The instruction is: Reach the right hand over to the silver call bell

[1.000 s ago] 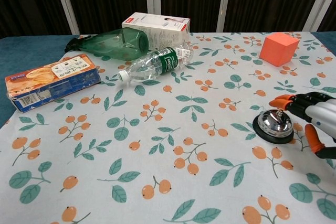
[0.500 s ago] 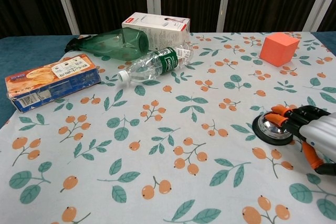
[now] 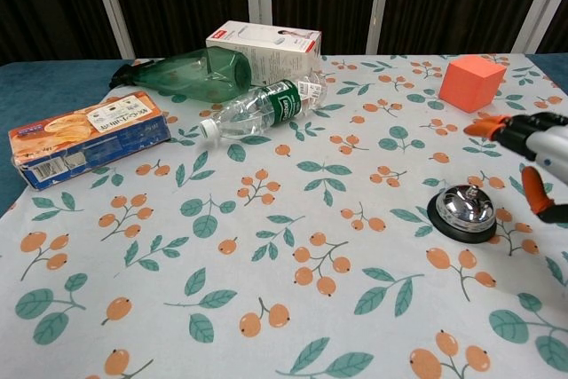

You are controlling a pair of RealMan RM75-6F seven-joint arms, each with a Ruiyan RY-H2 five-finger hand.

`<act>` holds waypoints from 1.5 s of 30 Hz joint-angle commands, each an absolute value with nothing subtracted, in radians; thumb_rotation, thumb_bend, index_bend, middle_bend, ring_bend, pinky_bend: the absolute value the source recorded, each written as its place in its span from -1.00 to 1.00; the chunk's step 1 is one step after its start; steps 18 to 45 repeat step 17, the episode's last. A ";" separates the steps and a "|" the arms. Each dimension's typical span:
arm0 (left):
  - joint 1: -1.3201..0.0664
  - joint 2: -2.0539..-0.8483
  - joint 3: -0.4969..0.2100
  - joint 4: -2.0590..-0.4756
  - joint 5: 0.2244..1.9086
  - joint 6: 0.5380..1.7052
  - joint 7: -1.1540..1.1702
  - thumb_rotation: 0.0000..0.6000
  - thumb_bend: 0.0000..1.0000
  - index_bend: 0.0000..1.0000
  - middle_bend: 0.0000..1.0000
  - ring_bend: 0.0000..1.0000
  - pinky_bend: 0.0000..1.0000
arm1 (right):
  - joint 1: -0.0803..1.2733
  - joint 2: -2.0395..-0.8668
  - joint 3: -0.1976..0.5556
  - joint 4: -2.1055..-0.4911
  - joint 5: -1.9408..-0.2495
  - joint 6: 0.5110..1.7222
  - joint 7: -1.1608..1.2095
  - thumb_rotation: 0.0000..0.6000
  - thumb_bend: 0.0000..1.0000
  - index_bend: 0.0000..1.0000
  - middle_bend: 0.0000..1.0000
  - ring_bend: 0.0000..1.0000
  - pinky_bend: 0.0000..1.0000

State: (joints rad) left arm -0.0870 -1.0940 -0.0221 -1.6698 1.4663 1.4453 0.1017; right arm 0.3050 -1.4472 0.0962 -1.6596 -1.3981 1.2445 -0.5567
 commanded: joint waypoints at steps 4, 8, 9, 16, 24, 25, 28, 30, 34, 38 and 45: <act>-0.087 -1.093 -0.021 -1.670 1.468 1.445 0.104 1.00 -0.98 -1.00 -1.00 -1.00 -1.00 | 0.247 -1.329 0.096 -1.716 -1.399 1.325 -0.496 1.00 -0.05 -1.00 -1.00 -1.00 -1.00; -0.087 -1.092 -0.019 -1.672 1.471 1.444 0.110 1.00 -0.98 -1.00 -1.00 -1.00 -1.00 | 0.193 -1.256 0.060 -1.716 -1.400 1.366 -0.444 1.00 -0.17 -1.00 -1.00 -1.00 -1.00; -0.087 -1.092 -0.018 -1.673 1.471 1.445 0.113 1.00 -0.98 -1.00 -1.00 -1.00 -1.00 | 0.180 -1.237 0.052 -1.720 -1.406 1.377 -0.423 1.00 -0.18 -1.00 -1.00 -1.00 -1.00; -0.083 -1.089 -0.018 -1.677 1.472 1.452 0.111 1.00 -0.98 -1.00 -1.00 -1.00 -1.00 | 0.116 -1.172 0.013 -1.694 -1.496 1.483 -0.332 1.00 -0.18 -1.00 -1.00 -1.00 -1.00; -0.083 -1.088 -0.018 -1.677 1.473 1.452 0.111 1.00 -0.98 -1.00 -1.00 -1.00 -1.00 | 0.108 -1.169 0.011 -1.689 -1.508 1.499 -0.320 1.00 -0.18 -1.00 -1.00 -1.00 -1.00; -0.083 -1.088 -0.018 -1.677 1.473 1.452 0.111 1.00 -0.98 -1.00 -1.00 -1.00 -1.00 | 0.108 -1.169 0.011 -1.689 -1.508 1.499 -0.320 1.00 -0.18 -1.00 -1.00 -1.00 -1.00; -0.083 -1.088 -0.018 -1.677 1.473 1.452 0.111 1.00 -0.98 -1.00 -1.00 -1.00 -1.00 | 0.108 -1.169 0.011 -1.689 -1.508 1.499 -0.320 1.00 -0.18 -1.00 -1.00 -1.00 -1.00; -0.083 -1.088 -0.018 -1.677 1.473 1.452 0.111 1.00 -0.98 -1.00 -1.00 -1.00 -1.00 | 0.108 -1.169 0.011 -1.689 -1.508 1.499 -0.320 1.00 -0.18 -1.00 -1.00 -1.00 -1.00; -0.083 -1.088 -0.018 -1.677 1.473 1.452 0.111 1.00 -0.98 -1.00 -1.00 -1.00 -1.00 | 0.108 -1.169 0.011 -1.689 -1.508 1.499 -0.320 1.00 -0.18 -1.00 -1.00 -1.00 -1.00; -0.083 -1.088 -0.018 -1.677 1.473 1.452 0.111 1.00 -0.98 -1.00 -1.00 -1.00 -1.00 | 0.108 -1.169 0.011 -1.689 -1.508 1.499 -0.320 1.00 -0.18 -1.00 -1.00 -1.00 -1.00; -0.083 -1.088 -0.018 -1.677 1.473 1.452 0.111 1.00 -0.98 -1.00 -1.00 -1.00 -1.00 | 0.108 -1.169 0.011 -1.689 -1.508 1.499 -0.320 1.00 -0.18 -1.00 -1.00 -1.00 -1.00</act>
